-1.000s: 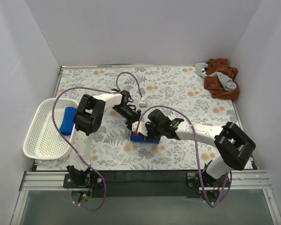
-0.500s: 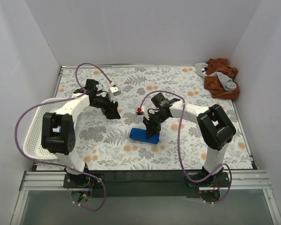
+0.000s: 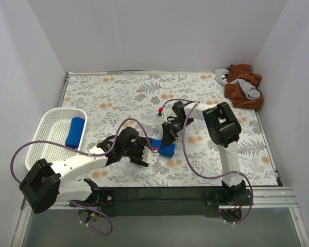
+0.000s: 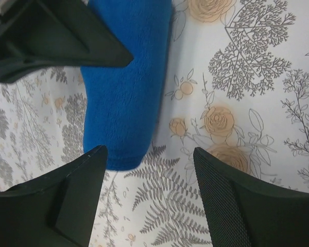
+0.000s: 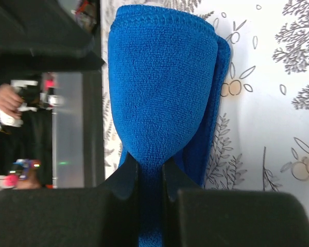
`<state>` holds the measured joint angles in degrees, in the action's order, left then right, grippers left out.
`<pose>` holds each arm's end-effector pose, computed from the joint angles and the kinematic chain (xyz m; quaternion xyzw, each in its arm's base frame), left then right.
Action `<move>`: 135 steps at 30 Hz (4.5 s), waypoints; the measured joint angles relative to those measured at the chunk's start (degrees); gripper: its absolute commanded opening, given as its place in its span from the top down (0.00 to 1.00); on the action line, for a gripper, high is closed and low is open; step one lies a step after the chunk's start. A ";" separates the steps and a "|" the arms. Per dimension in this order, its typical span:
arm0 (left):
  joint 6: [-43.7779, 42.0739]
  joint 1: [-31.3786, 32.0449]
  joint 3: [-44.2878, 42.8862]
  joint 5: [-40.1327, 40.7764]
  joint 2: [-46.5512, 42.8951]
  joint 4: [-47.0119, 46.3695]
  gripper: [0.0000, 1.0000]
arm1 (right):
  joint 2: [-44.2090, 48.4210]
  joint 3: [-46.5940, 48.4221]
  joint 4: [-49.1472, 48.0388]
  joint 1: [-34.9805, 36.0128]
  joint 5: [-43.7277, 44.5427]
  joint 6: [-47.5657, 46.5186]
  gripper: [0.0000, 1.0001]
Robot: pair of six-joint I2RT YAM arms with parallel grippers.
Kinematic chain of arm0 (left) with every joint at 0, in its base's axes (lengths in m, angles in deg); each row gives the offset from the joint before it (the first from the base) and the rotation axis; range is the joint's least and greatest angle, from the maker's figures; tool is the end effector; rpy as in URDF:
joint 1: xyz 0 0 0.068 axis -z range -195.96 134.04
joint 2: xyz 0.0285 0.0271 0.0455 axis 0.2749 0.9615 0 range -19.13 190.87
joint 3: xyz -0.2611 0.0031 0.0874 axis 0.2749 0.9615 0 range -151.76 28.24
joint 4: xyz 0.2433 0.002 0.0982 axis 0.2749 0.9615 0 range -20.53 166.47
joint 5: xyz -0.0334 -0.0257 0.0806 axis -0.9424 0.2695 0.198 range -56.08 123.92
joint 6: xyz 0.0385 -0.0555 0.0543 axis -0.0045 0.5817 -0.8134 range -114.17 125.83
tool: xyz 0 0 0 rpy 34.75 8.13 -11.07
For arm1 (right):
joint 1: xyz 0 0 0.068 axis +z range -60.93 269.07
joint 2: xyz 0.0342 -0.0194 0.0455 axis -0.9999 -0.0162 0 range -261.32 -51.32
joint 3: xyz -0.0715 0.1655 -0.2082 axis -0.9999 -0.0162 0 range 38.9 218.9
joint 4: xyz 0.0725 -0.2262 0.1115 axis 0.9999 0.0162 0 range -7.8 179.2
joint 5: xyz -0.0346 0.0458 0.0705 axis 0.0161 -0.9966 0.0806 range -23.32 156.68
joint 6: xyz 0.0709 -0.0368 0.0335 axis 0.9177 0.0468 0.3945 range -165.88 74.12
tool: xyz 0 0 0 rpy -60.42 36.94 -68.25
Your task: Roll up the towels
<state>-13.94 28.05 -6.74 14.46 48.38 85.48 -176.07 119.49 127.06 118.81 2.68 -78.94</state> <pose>0.1653 -0.1952 0.1686 0.5377 0.7511 -0.2278 0.3079 0.3063 0.2543 0.0967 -0.4457 0.7215 0.5295 0.0227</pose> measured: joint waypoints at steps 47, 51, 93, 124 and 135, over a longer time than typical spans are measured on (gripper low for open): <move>-2.54 9.62 -13.90 0.85 25.29 0.61 0.51 | -8.13 16.17 25.77 -13.11 3.08 -14.40 0.24; -1.51 9.33 -17.49 -0.04 28.83 3.06 0.50 | -4.48 15.85 24.83 -15.26 6.62 -14.16 0.24; 23.08 -62.14 -43.39 -12.39 14.47 42.23 1.00 | 20.46 12.94 23.96 -24.09 17.55 -5.64 0.02; 22.21 -82.75 -36.22 0.66 36.02 24.20 1.00 | 20.46 11.47 24.04 -24.09 21.70 -4.13 0.02; 24.52 -79.78 -34.73 -0.37 36.28 21.27 0.90 | 20.46 11.41 24.04 -24.09 21.86 -4.13 0.02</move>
<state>10.59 -51.72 -41.47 14.09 84.66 106.75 -155.61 130.90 151.10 94.72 24.53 -83.07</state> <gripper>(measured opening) 0.364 0.985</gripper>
